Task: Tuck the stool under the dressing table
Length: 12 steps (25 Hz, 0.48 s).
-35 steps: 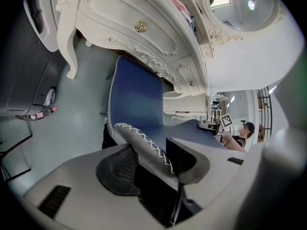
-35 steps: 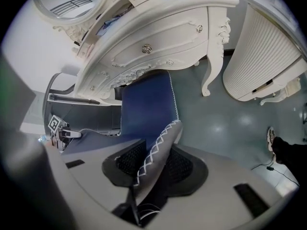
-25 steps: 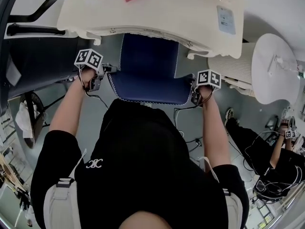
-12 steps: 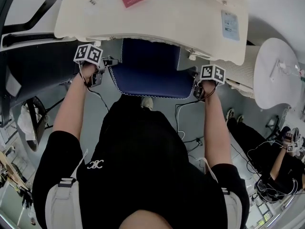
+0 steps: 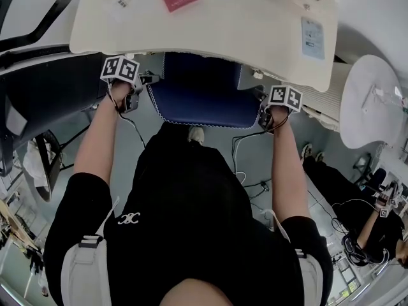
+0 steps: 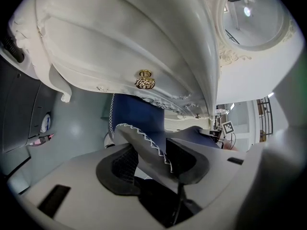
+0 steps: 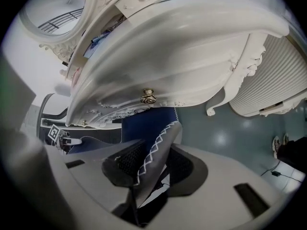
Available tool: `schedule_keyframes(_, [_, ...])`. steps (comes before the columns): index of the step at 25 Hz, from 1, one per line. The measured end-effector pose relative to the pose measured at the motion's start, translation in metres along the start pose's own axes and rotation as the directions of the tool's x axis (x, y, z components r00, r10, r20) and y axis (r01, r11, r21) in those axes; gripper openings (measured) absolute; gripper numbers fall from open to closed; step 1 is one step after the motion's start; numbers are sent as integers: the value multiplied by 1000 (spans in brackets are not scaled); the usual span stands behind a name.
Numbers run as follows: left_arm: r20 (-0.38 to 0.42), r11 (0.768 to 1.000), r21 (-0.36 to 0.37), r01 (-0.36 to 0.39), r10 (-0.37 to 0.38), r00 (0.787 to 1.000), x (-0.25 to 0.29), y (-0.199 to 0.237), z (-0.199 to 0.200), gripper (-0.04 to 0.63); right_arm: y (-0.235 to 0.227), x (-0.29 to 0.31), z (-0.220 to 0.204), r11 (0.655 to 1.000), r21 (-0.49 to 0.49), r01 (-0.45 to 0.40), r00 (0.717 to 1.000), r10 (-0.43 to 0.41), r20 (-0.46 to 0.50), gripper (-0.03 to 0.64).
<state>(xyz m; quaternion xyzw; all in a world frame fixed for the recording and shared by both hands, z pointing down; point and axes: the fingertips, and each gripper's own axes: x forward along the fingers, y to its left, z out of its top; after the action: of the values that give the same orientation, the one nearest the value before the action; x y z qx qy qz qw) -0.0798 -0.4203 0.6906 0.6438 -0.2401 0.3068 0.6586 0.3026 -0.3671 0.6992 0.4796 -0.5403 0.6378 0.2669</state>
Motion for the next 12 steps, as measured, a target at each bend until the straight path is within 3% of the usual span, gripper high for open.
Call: schedule_keyframes(12, [-54,998,12,-64,64,996,9,19,-2,169,-6,21,-11,1000,-11,15,999,-16,-42,124])
